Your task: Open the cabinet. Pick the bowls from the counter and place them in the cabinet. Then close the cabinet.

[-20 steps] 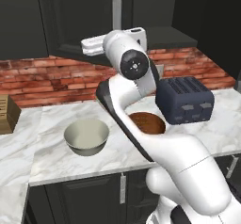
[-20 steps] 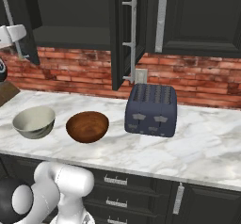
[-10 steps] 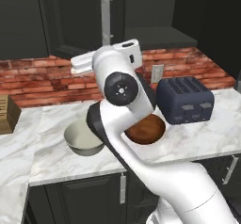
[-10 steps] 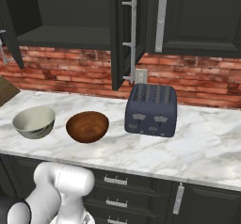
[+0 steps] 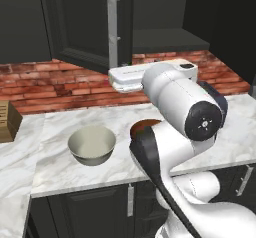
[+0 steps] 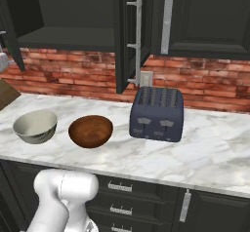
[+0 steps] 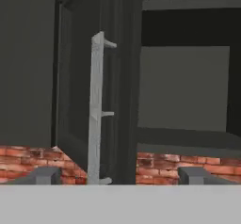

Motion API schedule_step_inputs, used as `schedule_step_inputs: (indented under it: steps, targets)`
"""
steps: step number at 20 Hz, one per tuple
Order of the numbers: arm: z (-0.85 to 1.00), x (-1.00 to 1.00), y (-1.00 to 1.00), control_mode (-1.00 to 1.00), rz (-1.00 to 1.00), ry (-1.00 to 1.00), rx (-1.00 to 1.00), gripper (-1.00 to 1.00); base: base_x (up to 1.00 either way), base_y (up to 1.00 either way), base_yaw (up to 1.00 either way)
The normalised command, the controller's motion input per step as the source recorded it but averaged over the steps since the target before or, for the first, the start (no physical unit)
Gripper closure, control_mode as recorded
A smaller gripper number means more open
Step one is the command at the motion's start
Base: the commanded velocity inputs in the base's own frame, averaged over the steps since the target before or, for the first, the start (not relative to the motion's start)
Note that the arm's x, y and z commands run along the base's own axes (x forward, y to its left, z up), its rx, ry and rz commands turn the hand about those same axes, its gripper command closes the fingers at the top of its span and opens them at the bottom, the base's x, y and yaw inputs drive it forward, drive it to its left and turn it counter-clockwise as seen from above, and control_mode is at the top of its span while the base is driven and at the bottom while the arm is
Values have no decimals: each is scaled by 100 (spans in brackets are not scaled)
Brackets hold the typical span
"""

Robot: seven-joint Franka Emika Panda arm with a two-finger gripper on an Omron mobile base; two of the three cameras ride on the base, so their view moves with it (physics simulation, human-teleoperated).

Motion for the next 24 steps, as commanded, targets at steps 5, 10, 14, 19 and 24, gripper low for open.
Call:
schedule_step_inputs:
  steps: [5,10,14,19,24]
  targets:
    - [18,1,-87,-100,32,5,29,-100,0,0,0]
    - [9,1,-46,-100,32,8,15,-100,0,0,0]
    - [2,9,-2,-100,0,2,1,-100,0,0,0]
    - [1,60,-24,-100,6,9,10,-100,0,0,0]
    - [2,72,-23,-100,9,19,13,-100,0,0,0]
